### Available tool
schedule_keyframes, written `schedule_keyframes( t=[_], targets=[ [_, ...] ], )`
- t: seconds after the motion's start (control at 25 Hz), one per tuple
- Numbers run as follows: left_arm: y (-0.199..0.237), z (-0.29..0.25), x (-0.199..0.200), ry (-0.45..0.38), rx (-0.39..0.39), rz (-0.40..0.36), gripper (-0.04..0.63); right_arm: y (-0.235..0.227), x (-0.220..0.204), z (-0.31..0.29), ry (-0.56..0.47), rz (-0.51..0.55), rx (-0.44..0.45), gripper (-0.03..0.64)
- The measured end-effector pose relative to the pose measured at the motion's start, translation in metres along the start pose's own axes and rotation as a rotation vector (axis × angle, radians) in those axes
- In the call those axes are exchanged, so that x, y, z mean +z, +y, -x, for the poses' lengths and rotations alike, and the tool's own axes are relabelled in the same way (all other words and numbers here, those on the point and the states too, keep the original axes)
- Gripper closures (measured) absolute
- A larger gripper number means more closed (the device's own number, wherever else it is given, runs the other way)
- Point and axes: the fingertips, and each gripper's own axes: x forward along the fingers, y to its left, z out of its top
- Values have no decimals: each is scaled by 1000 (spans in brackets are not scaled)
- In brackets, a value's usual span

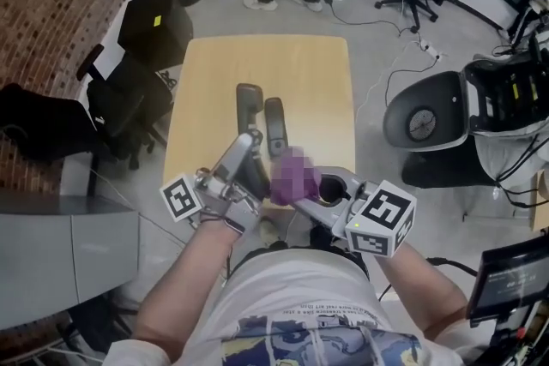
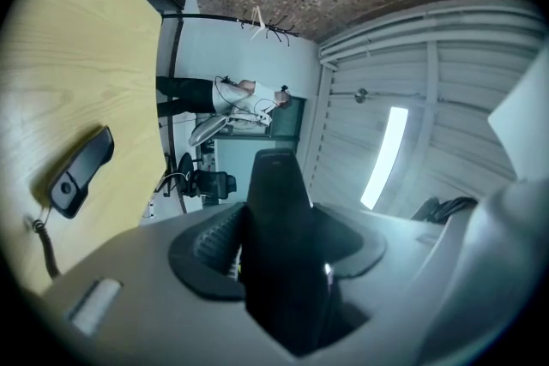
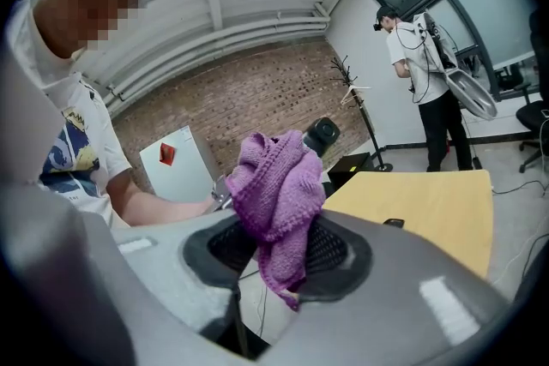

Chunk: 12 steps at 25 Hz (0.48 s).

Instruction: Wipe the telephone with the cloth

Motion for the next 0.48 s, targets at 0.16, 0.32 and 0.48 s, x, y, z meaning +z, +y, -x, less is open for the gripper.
schedule_keyframes(
  t=[0.16, 0.32, 0.48],
  targets=[
    [7, -3, 1, 6, 50, -44, 339, -29, 0, 2, 3, -15, -61, 491],
    [29, 6, 7, -1, 203, -169, 337, -54, -8, 16, 44, -8, -139, 490],
    [69, 13, 13, -14, 388, -292, 337, -75, -14, 34, 63, 2, -166, 491]
  ],
)
